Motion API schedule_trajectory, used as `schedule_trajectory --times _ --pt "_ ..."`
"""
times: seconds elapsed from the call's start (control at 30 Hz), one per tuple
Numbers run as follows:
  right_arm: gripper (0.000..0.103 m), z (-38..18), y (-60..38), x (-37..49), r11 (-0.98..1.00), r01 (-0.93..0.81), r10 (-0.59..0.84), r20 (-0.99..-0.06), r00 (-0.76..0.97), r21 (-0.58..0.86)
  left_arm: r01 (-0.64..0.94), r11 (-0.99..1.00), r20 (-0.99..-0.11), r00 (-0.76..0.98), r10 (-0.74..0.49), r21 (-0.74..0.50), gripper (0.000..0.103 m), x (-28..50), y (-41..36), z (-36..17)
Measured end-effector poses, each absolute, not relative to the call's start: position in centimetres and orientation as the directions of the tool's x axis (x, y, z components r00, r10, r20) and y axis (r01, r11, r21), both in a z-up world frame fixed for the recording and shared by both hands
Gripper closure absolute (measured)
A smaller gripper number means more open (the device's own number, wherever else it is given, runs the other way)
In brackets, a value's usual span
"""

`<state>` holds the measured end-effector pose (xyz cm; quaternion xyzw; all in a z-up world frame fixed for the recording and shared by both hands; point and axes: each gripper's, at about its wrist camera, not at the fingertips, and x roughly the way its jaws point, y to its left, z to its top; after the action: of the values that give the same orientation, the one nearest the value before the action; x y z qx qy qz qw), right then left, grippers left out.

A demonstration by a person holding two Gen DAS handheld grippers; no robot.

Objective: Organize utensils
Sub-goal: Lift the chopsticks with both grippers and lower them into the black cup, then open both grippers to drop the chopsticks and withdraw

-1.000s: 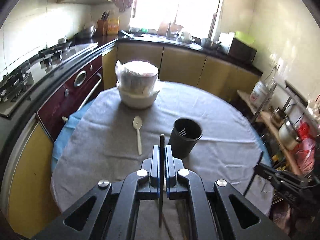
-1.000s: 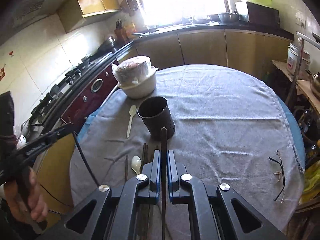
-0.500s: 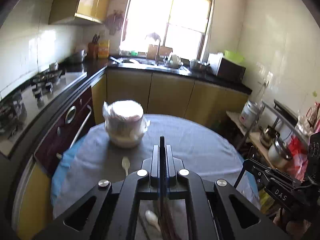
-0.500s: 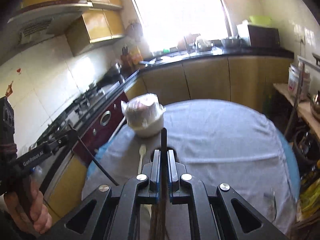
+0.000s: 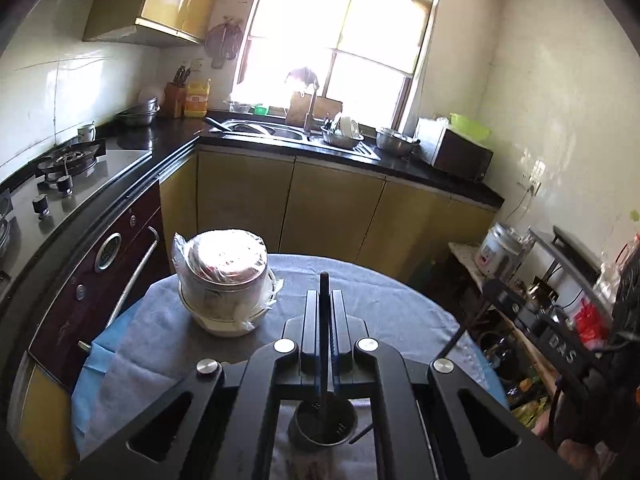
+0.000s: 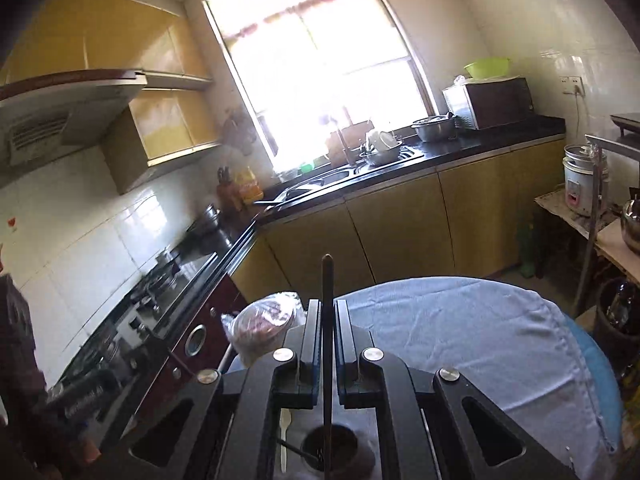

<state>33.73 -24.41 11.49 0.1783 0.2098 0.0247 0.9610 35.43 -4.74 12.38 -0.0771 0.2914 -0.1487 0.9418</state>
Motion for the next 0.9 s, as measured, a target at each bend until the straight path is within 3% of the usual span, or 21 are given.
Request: schedule_trajectory --times 0.43,0.73,0.8,0.9 --pt "0.097 1.8 -24.7 37.1 0.921 0.070 0.144 -0.500 0.854 0.384 0.238 0.943 -0.586 0.739 -0.332 -0.234 0.099 36.8 -5.5 7.2" --pt "0.095 -1.1 -25.0 36.8 0.905 0.046 0.217 -0.553 0.804 0.422 0.242 0.945 -0.643 0.692 -0.328 -0.223 0.098 36.6 -5.7 5.0" --pt "0.093 -1.4 -25.0 36.5 0.900 0.037 0.235 -0.555 0.798 0.435 0.239 0.949 -0.655 0.687 -0.315 -0.205 0.094 36.2 -5.7 4.7" --pt "0.089 -1.4 -25.2 36.0 0.893 0.033 0.257 -0.568 0.782 0.450 0.215 0.954 -0.679 0.670 -0.300 -0.209 0.068 35.6 -5.1 4.4"
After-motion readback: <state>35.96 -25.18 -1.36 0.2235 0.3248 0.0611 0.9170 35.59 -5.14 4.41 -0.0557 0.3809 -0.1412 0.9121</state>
